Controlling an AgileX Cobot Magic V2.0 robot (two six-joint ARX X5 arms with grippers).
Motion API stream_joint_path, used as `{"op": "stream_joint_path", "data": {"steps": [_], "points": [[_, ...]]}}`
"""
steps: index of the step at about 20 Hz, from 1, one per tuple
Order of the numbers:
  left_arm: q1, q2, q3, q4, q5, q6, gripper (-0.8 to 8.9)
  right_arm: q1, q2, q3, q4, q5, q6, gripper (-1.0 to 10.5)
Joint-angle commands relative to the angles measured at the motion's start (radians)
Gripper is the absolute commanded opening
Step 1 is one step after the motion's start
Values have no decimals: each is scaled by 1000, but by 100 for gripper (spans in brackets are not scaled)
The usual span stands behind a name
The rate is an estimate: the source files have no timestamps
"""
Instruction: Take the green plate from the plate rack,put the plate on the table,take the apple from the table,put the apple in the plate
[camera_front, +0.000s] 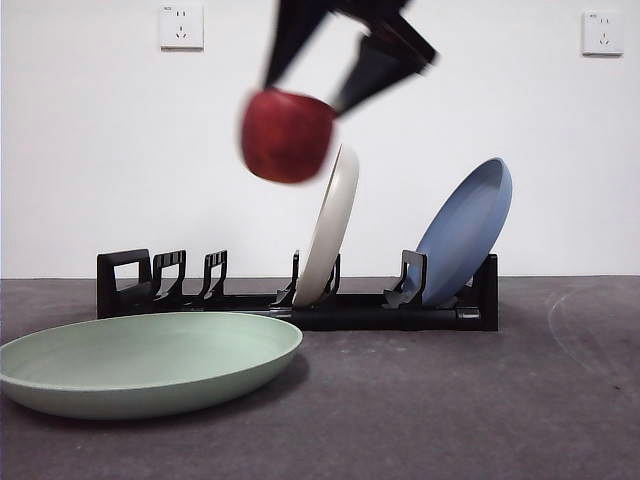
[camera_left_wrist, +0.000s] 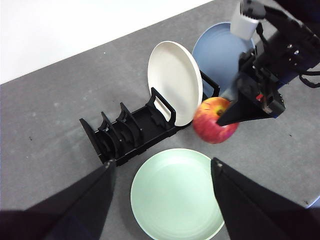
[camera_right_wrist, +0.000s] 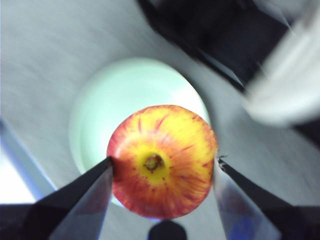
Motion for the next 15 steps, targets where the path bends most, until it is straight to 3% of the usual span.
{"op": "stream_joint_path", "data": {"steps": [1, 8, 15], "points": [[3, -34, -2, -7, -5, 0, 319, 60, 9, 14, 73, 7, 2, -12], [3, -126, 82, -169, -64, -39, 318, 178, 144, 66, 160, 74, 31, -12], [2, -159, 166, -183, -75, -39, 318, 182, 338, 141, 77, 178, 30, -12]]}}
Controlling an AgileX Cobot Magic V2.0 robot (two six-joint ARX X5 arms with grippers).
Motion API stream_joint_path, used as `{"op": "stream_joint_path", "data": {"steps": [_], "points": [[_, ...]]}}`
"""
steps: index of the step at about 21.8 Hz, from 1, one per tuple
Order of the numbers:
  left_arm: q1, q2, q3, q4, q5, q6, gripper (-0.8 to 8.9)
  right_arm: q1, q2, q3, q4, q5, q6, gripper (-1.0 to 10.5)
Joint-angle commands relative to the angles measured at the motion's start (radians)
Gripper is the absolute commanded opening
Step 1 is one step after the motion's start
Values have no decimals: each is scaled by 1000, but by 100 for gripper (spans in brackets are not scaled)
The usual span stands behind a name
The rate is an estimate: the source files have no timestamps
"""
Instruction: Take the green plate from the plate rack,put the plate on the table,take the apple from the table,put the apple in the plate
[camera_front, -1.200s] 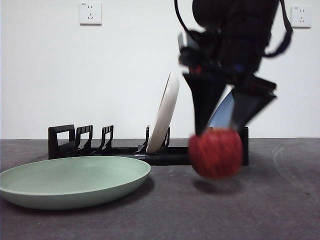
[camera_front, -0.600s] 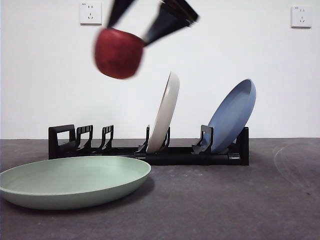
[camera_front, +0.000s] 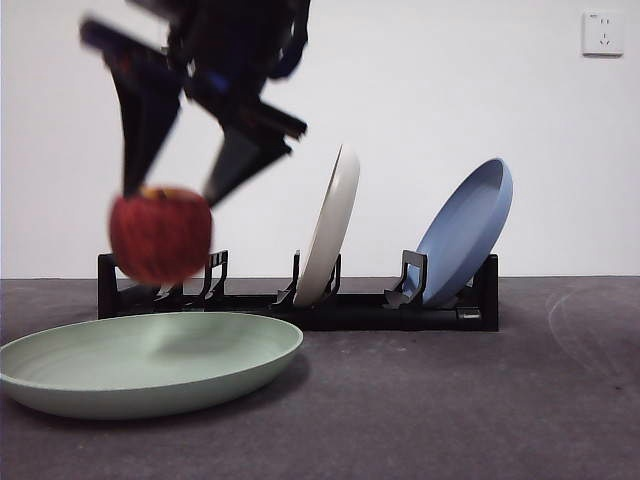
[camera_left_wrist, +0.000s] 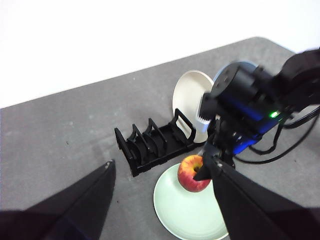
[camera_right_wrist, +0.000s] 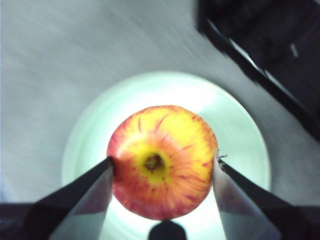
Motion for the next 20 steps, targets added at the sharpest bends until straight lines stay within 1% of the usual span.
{"op": "stream_joint_path", "data": {"steps": [1, 7, 9, 10, 12, 13, 20], "points": [[1, -8, 0, 3, -3, -2, 315, 2, 39, 11, -2, 3, 6, -12], [1, -10, 0, 3, -10, 10, 315, 2, 103, 11, -34, 0, 6, -12], [1, -10, 0, 3, -10, 10, 315, 3, 103, 11, -33, -2, 6, 11], [1, -10, 0, 3, -10, 10, 315, 3, 103, 12, -33, -19, 6, 43], [1, -10, 0, 3, -10, 10, 315, 2, 103, 12, -35, -64, 8, 233], [1, -10, 0, 3, -10, 10, 315, 2, 103, 12, -40, -69, 11, 256], [1, -10, 0, 3, -10, 10, 315, 3, 103, 12, -45, -79, 15, 259]]}}
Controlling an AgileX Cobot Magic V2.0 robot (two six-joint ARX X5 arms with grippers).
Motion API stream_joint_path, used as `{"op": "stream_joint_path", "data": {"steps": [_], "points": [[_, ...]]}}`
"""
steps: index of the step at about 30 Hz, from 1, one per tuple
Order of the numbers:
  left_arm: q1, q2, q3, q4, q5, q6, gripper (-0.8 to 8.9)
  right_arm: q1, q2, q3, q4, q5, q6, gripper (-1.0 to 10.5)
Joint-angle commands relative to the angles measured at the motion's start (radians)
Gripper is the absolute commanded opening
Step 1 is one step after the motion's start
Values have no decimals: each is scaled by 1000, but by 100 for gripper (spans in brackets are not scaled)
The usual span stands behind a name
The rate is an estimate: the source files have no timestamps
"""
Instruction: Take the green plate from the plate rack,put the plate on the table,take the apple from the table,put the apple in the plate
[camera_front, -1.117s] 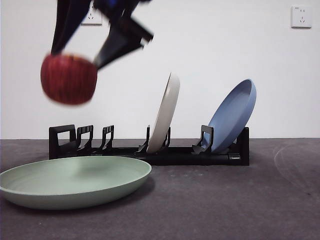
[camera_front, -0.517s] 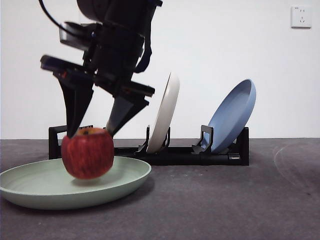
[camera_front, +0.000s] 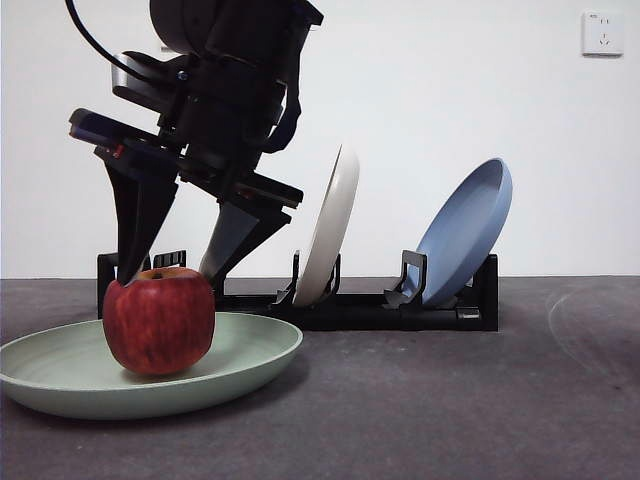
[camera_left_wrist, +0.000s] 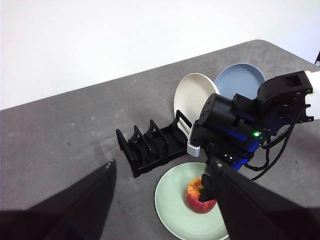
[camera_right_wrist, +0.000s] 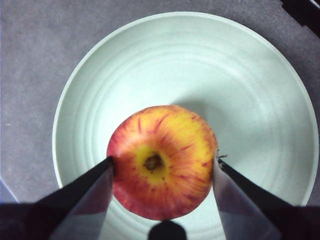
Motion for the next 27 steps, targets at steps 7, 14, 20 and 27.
{"op": "stream_joint_path", "data": {"steps": [7, 14, 20, 27], "points": [[2, -5, 0, 5, -3, 6, 315, 2, 6, 6, 3, -4, 15, 357], [2, -5, 0, 5, -3, 6, 315, 2, 5, 9, -3, -4, 19, 357], [2, -5, 0, 5, -3, 6, 315, 2, 5, 103, -125, -4, 14, 356], [2, -3, 0, 7, -3, 5, 315, -7, 3, 373, -438, 48, -71, 356]]}}
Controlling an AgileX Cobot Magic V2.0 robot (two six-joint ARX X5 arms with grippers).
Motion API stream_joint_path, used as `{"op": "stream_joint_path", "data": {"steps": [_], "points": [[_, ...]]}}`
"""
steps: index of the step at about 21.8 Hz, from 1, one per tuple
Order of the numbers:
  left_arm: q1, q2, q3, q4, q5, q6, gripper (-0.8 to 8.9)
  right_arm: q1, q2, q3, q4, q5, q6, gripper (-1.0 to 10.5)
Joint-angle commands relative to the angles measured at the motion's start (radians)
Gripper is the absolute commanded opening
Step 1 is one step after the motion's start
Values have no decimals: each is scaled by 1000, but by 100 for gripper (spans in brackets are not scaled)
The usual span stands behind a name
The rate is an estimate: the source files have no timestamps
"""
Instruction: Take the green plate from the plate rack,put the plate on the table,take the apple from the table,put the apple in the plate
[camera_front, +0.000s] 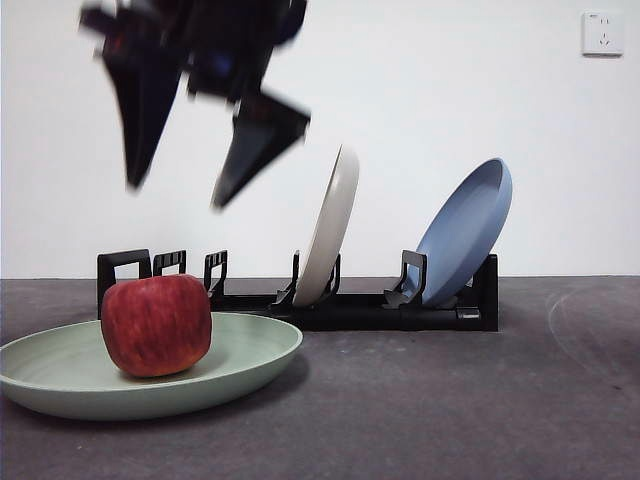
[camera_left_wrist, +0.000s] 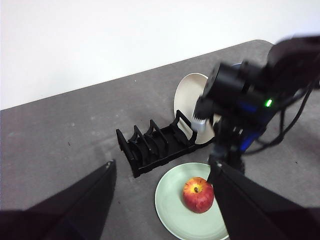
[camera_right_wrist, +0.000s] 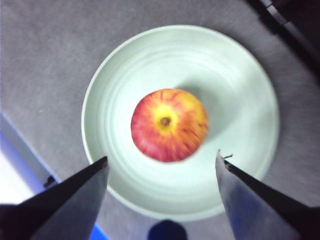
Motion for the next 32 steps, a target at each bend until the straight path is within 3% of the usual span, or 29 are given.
{"op": "stream_joint_path", "data": {"steps": [1, 5, 13, 16, 21, 27, 32], "points": [[1, -3, 0, 8, -3, 5, 315, -2, 0, 110, -133, 37, -54, 355], [1, 11, 0, 20, -3, 6, 315, -13, -46, 208, -240, 120, -64, 351], [-1, 91, 0, 24, -3, 47, 315, -35, -270, 179, -242, 119, -31, 348], [-1, 141, 0, 55, -2, 92, 315, -35, -422, 109, -242, 119, 2, 347], [-1, 180, 0, 43, 9, 96, 315, -35, -732, -142, -242, 121, 101, 347], [-1, 182, 0, 10, 230, 64, 314, -35, -1014, -354, -242, 119, 156, 347], [-1, 185, 0, 9, 278, 55, 274, -35, -1044, -367, -242, 132, 148, 324]]}}
